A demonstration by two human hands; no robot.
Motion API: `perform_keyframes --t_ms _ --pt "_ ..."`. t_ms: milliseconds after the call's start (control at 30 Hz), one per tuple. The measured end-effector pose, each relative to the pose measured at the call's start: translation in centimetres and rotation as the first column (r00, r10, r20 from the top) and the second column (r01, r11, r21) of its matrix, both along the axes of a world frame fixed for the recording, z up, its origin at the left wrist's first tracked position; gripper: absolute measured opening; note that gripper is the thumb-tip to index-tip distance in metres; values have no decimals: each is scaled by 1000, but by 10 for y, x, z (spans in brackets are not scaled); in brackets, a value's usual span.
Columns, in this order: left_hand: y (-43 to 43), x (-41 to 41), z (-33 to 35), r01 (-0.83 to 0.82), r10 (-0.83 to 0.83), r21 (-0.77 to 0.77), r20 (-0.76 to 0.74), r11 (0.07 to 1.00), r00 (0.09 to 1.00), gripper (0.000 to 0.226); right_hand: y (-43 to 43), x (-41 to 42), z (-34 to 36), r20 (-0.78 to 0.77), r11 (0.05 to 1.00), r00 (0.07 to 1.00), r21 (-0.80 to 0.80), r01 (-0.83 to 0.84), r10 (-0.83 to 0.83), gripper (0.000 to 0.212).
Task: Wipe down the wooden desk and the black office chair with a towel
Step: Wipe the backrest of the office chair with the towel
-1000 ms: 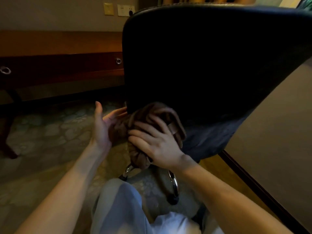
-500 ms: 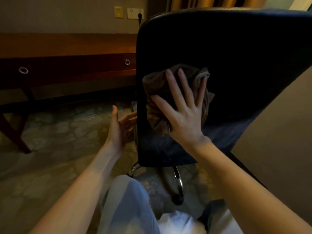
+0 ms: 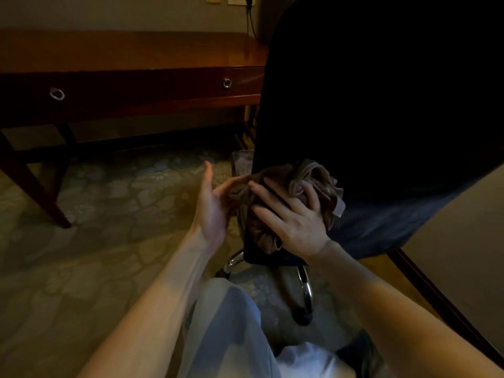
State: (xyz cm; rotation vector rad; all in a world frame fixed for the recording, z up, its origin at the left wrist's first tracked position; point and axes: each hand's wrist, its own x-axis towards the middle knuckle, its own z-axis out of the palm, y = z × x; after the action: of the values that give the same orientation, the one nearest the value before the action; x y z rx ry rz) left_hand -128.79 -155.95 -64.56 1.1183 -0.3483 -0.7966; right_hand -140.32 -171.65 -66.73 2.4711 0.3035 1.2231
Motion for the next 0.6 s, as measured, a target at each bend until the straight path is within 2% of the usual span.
perform_keyframes --t_ms 67,167,400,467,567,600 --pt "0 1 0 20 -20 -1 29 1000 999 94 -1 -1 -13 -47 998 999 -60 6 -9 17" --pt "-1 0 -2 18 -18 3 51 1000 999 94 -1 0 -35 -98 996 995 -84 24 -32 29" --pt "-3 6 0 -17 17 0 126 1000 992 93 -5 0 -79 -365 970 928 -244 -20 -73 35" --pt "-3 5 1 -11 9 15 161 1000 987 90 -1 0 -79 -441 961 894 -271 -49 -78 28" --pt "-5 -1 -3 -88 79 48 160 995 984 77 -2 -11 -62 -513 974 859 -196 -111 -6 39" --pt "-6 -2 -4 -134 125 55 135 989 983 72 -5 -22 -51 -514 980 857 -155 -126 29 36"
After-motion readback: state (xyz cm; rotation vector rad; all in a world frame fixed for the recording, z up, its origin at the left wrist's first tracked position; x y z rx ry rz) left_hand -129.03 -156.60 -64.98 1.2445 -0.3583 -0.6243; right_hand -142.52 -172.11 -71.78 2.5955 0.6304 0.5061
